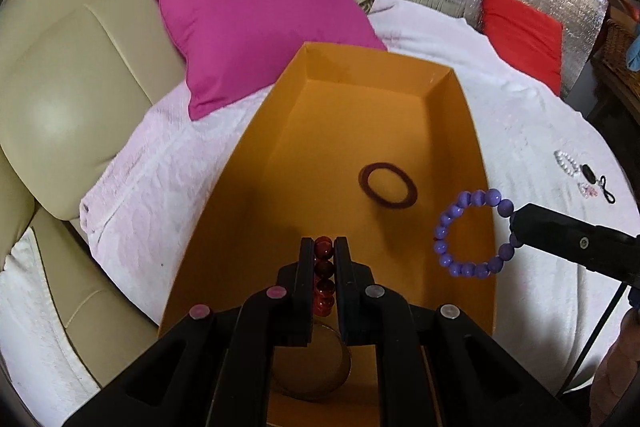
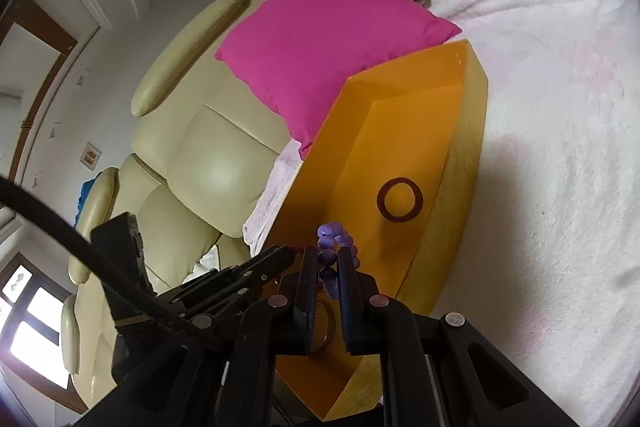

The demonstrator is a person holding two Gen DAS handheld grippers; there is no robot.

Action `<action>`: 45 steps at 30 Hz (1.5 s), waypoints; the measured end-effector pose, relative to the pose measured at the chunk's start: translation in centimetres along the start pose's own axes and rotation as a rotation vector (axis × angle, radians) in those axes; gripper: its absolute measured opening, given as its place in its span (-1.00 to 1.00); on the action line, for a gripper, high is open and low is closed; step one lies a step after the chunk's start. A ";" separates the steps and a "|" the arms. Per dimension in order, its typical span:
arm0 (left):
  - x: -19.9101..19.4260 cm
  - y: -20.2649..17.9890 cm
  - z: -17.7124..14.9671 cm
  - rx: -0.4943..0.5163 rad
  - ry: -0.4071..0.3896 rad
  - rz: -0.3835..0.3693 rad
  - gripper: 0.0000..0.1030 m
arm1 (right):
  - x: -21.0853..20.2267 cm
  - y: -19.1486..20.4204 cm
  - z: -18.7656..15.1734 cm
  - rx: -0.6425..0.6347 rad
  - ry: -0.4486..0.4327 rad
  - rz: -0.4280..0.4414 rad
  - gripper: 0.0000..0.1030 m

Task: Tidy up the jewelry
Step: 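Carry both bracelets to the orange box and open both tools inside, then move both open tools back from the box to the remaining jewelry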

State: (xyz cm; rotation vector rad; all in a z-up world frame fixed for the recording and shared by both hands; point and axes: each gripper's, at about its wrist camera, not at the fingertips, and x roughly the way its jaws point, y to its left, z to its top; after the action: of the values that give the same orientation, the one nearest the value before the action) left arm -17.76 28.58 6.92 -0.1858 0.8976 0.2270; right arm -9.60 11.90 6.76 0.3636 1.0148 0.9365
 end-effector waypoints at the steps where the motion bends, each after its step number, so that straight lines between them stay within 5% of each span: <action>1: 0.2 0.0 -0.1 -0.002 0.006 0.000 -0.82 | 0.3 -0.1 0.0 0.000 0.004 -0.005 -0.79; 16: 1.9 0.1 -0.3 -0.002 0.052 0.029 -0.77 | 1.4 -0.8 0.0 0.010 0.022 -0.061 -0.74; 19: 1.6 0.1 -0.1 0.002 0.043 0.035 -0.51 | 1.2 -0.9 0.1 0.011 0.012 -0.068 -0.73; 21: 1.0 -0.2 0.1 0.010 0.024 0.043 -0.11 | 0.9 -1.1 0.2 0.014 0.008 -0.068 -0.74; 24: 0.1 -0.7 0.5 0.022 -0.009 0.057 0.12 | 0.2 -1.4 0.5 0.028 -0.002 -0.069 -0.73; 45: -3.6 -12.1 2.2 0.209 -0.099 -0.051 0.28 | -9.3 -8.1 1.6 0.177 -0.164 -0.165 -0.69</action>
State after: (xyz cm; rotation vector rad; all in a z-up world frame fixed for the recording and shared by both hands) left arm -15.01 17.04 11.87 -0.0034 0.8112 0.0936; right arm -6.12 0.01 7.52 0.4890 0.9636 0.6587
